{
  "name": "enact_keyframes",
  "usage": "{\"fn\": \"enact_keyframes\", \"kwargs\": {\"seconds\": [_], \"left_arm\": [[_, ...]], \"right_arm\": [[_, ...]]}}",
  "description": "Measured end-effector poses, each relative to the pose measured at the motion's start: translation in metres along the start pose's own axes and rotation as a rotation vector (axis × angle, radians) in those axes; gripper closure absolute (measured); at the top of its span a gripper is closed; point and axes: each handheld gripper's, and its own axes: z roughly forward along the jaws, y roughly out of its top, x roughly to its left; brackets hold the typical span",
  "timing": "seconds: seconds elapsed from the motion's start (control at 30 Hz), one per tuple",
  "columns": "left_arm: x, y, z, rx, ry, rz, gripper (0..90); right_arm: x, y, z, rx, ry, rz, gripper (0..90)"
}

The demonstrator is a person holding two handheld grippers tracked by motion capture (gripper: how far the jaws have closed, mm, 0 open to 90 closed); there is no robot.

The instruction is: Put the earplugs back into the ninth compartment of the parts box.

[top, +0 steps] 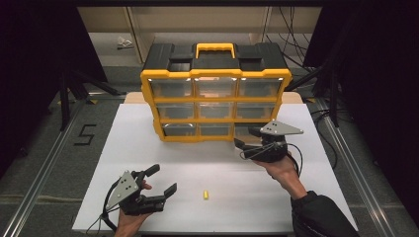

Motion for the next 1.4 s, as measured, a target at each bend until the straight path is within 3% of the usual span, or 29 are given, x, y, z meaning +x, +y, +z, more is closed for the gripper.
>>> {"fn": "enact_keyframes", "kwargs": {"seconds": [0.2,1.03,1.4], "left_arm": [[0.000,0.000,0.000,0.001,-0.001,0.001,16.1],[0.000,0.000,0.000,0.000,0.000,0.002,16.1],[0.000,0.000,0.000,0.000,0.001,0.002,16.1]], "right_arm": [[0.013,0.001,0.002,0.026,0.046,-0.024,29.0],[0.052,-0.011,0.019,0.098,0.154,-0.097,25.3],[0.067,-0.021,0.029,0.164,0.214,-0.125,22.3]]}}
